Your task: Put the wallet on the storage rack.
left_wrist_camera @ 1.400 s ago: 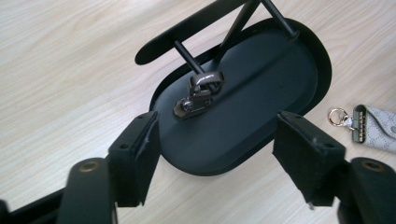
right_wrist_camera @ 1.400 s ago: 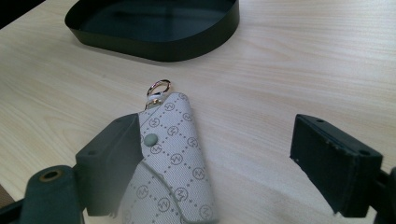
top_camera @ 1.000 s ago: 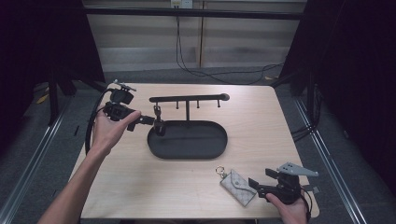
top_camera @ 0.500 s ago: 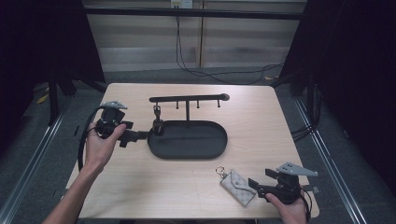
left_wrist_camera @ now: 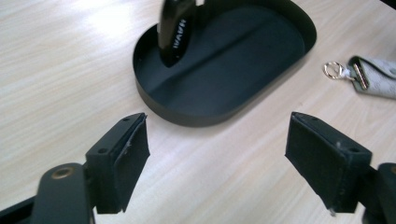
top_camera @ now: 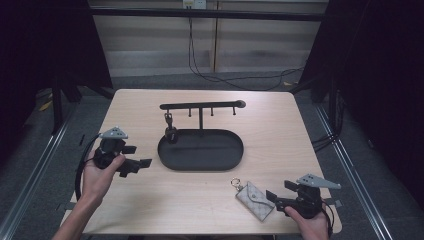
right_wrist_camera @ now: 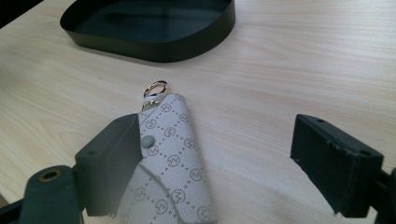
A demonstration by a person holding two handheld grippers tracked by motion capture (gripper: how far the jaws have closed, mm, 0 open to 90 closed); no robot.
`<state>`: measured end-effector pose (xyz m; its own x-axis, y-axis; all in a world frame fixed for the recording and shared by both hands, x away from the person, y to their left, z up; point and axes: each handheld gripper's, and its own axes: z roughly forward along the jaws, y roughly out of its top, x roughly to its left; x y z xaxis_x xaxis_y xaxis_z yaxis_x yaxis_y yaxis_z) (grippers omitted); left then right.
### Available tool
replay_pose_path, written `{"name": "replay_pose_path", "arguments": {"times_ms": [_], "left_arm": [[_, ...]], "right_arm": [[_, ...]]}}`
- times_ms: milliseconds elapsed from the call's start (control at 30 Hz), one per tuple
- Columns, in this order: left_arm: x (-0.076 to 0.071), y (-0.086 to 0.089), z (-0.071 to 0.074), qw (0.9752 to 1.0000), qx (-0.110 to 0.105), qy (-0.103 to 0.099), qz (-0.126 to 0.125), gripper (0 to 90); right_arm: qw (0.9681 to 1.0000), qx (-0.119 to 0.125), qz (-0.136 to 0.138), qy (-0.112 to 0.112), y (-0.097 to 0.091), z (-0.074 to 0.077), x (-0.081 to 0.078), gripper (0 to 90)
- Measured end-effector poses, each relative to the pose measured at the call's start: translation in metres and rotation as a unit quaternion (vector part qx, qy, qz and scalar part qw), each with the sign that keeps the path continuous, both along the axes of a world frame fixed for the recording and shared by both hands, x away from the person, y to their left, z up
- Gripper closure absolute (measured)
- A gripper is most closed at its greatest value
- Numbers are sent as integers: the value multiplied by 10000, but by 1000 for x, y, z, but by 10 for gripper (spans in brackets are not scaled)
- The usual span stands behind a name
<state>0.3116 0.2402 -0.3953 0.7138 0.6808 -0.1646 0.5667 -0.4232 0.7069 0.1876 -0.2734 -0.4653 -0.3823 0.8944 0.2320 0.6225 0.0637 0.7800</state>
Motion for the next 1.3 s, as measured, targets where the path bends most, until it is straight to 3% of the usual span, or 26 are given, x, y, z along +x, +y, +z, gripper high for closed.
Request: {"name": "replay_pose_path", "arguments": {"times_ms": [133, 167, 333, 400, 500, 600, 700, 1000, 1167, 1200, 1300], "left_arm": [[-17, 5, -14, 10000, -40, -19, 51, 215], [-18, 6, -18, 9999, 24, 127, 60, 218], [-27, 14, -34, 9984, -397, 259, 312, 231], [-30, 14, -39, 9979, -353, 356, 420, 218], [-36, 16, -39, 9979, -334, 287, 474, 202], [-44, 19, -38, 9986, -248, 64, 465, 234], [-53, 25, -42, 9980, -380, 33, 508, 235], [-83, 38, -62, 9975, -539, 209, 415, 240], [-89, 35, -61, 9975, -618, 271, 194, 242], [-91, 35, -60, 9978, -593, 197, 239, 258], [-91, 36, -62, 9973, -645, 217, 291, 260]], "right_arm": [[10000, 23, -17, 78, 1, 0, 1, 159], [10000, -24, 18, 81, 2, 0, 2, 165], [9995, -58, 245, 209, 7, 1, 2, 193], [9993, -38, 289, 236, 7, 2, 2, 192], [9989, 18, 368, 284, 7, 4, 4, 188], [9984, 45, 439, 364, 11, 6, 4, 191], [9979, 18, 545, 356, 15, 9, 5, 207], [9961, 57, 770, 422, 24, 20, 13, 283], [9942, -60, 948, 511, 29, 24, 21, 310], [9942, -116, 933, 519, 30, 24, 21, 329], [9935, -155, 953, 600, 33, 23, 25, 326]]}}
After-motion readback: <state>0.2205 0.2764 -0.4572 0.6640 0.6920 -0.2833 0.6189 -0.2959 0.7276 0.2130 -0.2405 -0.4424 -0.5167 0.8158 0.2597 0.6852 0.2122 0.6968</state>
